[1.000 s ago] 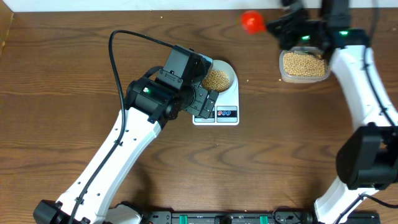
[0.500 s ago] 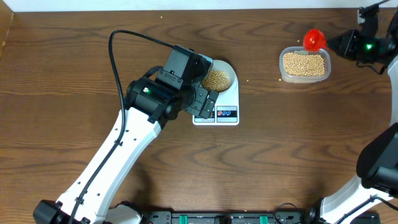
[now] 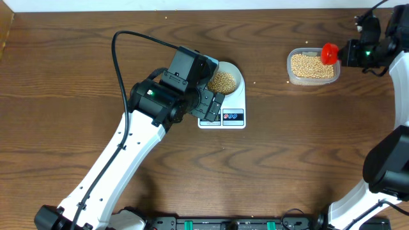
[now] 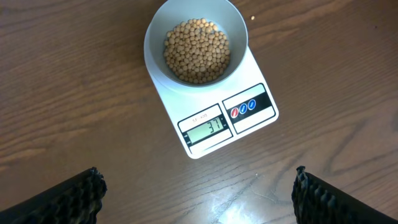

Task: Scoop item into bowl and weigh 50g on scale

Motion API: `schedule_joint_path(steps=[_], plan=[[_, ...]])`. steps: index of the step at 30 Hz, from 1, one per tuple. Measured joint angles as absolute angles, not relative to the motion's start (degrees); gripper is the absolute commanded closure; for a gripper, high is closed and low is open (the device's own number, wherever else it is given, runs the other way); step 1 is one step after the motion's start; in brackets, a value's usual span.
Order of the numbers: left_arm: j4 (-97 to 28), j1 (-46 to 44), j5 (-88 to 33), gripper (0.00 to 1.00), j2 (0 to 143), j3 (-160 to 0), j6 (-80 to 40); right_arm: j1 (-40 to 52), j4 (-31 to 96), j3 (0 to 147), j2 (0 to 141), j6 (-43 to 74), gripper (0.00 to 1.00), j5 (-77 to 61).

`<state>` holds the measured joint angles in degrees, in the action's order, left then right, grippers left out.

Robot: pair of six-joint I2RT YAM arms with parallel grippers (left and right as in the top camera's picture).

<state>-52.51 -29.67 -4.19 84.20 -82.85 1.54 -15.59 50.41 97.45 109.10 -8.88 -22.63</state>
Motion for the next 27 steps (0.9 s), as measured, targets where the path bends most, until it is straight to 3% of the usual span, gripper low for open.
schedule_joint_path(steps=[27], plan=[[-52.51, -29.67, -4.19, 0.02, 84.2, -82.85, 1.54, -14.83, 50.06, 97.45, 117.49, -6.15, 0.99, -34.33]])
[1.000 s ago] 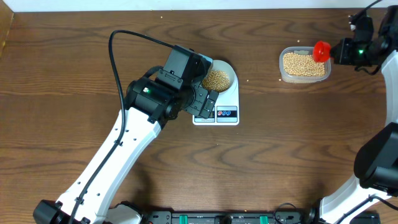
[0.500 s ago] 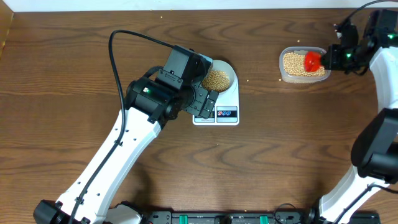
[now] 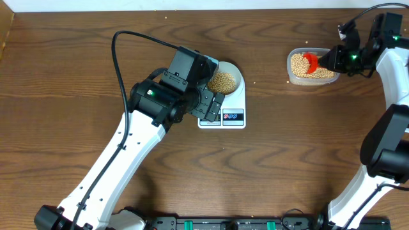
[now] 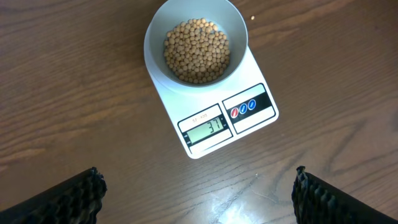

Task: Scoop item into bowl and weigh 50g on scale

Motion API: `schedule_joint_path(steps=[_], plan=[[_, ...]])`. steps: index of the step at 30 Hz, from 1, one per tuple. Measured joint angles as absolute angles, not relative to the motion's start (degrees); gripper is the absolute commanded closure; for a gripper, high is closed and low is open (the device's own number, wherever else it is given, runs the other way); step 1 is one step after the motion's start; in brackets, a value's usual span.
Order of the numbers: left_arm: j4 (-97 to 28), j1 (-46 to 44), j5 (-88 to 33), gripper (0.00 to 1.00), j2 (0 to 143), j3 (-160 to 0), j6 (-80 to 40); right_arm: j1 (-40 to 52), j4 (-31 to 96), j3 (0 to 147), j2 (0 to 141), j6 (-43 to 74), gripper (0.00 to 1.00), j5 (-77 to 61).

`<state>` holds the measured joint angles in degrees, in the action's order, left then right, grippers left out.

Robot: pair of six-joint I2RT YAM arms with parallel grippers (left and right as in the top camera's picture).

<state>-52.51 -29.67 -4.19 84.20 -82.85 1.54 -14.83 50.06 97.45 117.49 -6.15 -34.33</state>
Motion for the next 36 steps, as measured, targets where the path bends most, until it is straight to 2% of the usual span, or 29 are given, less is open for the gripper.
schedule_joint_path(steps=[18, 36], plan=[[-52.51, -29.67, -4.19, 0.02, 84.2, -82.85, 1.56, -23.79, 50.28, 97.45, 117.78, -4.49, 0.99, -45.21], [-52.51, -29.67, -4.19, 0.02, 84.23, -82.85, 1.56, -24.43, 50.3, 97.45, 117.78, -5.28, 0.99, -54.72]])
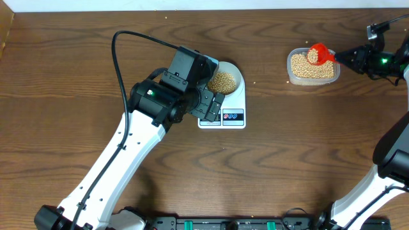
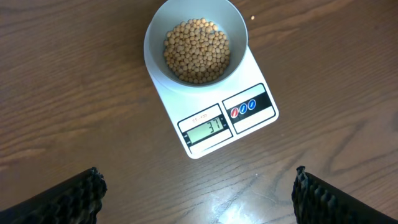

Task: Scoop item into bowl and weigh 50g on scale

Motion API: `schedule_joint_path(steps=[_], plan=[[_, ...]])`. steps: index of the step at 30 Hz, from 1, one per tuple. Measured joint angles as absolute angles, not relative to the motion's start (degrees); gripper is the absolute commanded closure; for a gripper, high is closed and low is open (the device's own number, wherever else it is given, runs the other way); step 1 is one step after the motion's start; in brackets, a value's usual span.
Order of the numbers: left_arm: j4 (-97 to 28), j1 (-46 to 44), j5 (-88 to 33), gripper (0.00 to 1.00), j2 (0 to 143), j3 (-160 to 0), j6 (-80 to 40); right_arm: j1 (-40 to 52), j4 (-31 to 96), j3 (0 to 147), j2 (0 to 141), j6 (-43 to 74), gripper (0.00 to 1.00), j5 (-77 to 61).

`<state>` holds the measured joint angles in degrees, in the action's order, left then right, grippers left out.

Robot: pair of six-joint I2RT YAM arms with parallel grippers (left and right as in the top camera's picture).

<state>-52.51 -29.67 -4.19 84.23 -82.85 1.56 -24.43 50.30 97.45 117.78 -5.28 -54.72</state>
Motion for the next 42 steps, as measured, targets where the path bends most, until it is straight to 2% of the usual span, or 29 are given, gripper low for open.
schedule_joint_path(steps=[18, 32, 42], plan=[[-52.51, -29.67, -4.19, 0.02, 84.23, -82.85, 1.54, -17.26, 48.56, 97.45, 117.78, -5.91, 0.99, -61.71], [-52.51, -29.67, -4.19, 0.02, 84.23, -82.85, 1.56, -3.42, 46.02, 97.45, 117.78, -7.03, 0.99, -62.19], [-52.51, -29.67, -4.19, 0.02, 84.23, -82.85, 1.56, 1.76, 43.51, 97.45, 117.78, -13.06, 0.99, -61.73]])
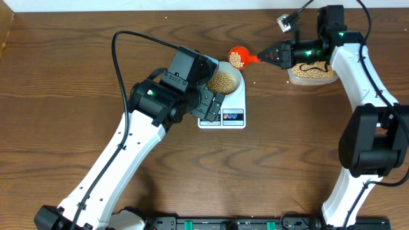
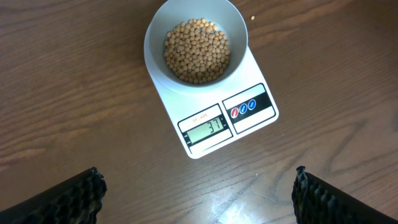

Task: Scoop item into bowl and weigh 50g on scale

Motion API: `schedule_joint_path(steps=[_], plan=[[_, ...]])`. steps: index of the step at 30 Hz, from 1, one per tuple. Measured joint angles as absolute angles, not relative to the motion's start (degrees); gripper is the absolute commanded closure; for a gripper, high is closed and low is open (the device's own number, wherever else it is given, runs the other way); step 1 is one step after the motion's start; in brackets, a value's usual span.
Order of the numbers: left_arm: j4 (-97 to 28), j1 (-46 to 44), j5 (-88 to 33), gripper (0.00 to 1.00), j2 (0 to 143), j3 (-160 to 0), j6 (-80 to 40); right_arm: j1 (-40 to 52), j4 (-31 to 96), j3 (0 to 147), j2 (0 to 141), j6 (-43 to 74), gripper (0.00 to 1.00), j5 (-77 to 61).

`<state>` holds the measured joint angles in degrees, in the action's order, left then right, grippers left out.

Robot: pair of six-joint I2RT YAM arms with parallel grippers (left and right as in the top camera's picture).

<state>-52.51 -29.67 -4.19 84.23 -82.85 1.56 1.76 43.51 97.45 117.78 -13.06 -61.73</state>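
A white bowl (image 2: 196,43) half full of tan beans sits on the white scale (image 2: 249,121), whose display (image 2: 206,127) reads 31. My left gripper (image 2: 198,183) hangs open above the table just in front of the scale, nothing between its fingers. In the overhead view the red scoop (image 1: 238,57), heaped with beans, hovers at the bowl's (image 1: 225,81) far right rim. My right gripper (image 1: 280,53) is shut on the scoop's handle. The clear bean container (image 1: 314,73) lies partly under the right arm.
A stray bean (image 2: 252,17) lies on the wood just right of the bowl. The table's far edge (image 1: 192,10) runs close behind the scale and container. The left arm (image 1: 153,102) covers the scale's left side in the overhead view.
My right gripper has carried the full scoop from above the container leftward to the bowl's far right rim. The left gripper, bowl and the 31 reading are unchanged.
The right gripper first held the red scoop over the container's right edge. Then the scoop was down in the beans, then lifted full above the container. Now it hovers by the bowl. The left arm stayed still, and the scale read 31 throughout.
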Motion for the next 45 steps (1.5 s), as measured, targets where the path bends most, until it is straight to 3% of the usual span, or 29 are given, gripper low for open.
schedule_joint_path(steps=[22, 45], plan=[[-52.51, -29.67, -4.19, 0.02, 84.23, -82.85, 1.54, 9.85, 43.13, 97.45, 117.78, -36.32, 0.99, -50.46], [-52.51, -29.67, -4.19, 0.02, 84.23, -82.85, 1.54, 10.41, 43.09, 97.45, 117.78, -40.62, 0.99, -48.99]])
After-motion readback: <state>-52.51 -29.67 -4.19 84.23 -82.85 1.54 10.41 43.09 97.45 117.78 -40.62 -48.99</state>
